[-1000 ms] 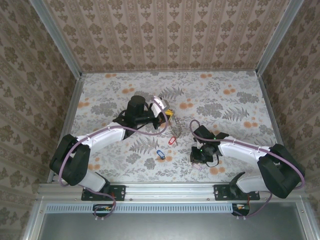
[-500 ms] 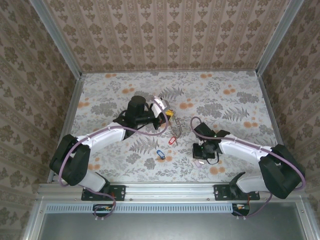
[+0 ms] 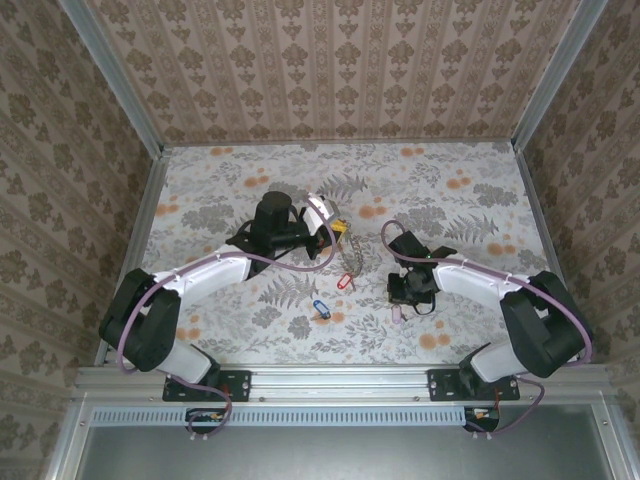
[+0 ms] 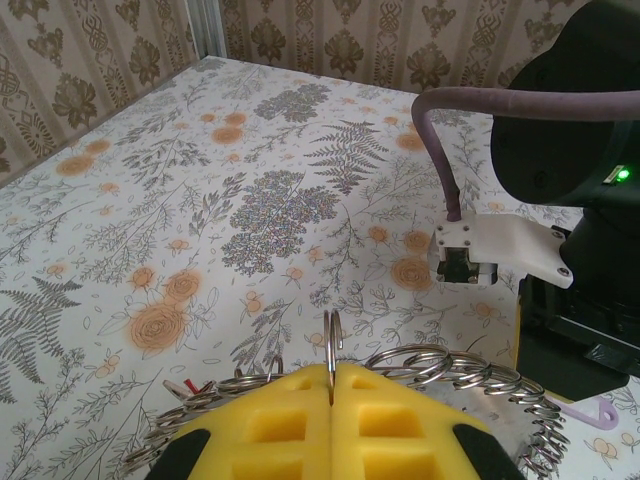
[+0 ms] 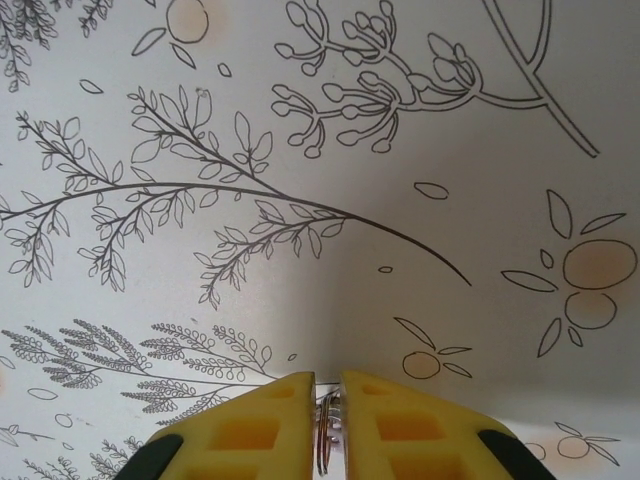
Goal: Put the keys on the keyring
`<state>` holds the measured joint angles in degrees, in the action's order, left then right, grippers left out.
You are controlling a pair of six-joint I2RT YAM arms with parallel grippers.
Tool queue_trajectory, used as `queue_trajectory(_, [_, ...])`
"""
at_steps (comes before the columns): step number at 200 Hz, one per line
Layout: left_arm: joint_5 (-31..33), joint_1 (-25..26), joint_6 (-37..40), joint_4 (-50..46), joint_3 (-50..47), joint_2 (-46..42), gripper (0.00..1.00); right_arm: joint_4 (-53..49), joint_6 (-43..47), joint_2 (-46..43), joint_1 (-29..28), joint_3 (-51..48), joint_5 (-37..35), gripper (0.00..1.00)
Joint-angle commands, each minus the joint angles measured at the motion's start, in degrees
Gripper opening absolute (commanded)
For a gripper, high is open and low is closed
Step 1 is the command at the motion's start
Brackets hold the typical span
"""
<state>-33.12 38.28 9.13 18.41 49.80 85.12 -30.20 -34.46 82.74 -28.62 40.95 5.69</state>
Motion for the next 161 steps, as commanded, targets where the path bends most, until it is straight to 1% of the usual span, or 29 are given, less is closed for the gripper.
queue_trajectory(1, [-1.00,0.55,-0.45,0.57,0.17,-2.11,0.00,-1.30,0.93,0.25,0.22,1.24,-0.42,0.17])
queue_trajectory(42, [-1.16,0.55,-0.43,0.67,0.28,-1.83,0.00,-2.67,1.14,-0.69,0.23,0.93,-0.97,0.17])
queue_trajectory(85, [-1.33,0.61,-0.47,0.66,0.67,-1.36,0.00,-2.85,1.39,-0.39,0.22,0.89,-0.77,0.12])
queue_trajectory(110, [-1.27,0.65,-0.51,0.72,0.74,-1.23,0.00,-2.86,1.57,-0.11,0.23,0.93,-0.86,0.10])
queue_trajectory(161, [-1.29,0.63,-0.51,0.57,0.89,-1.06,0.00,-2.41,1.59,0.71,0.23,1.28,-0.27,0.10])
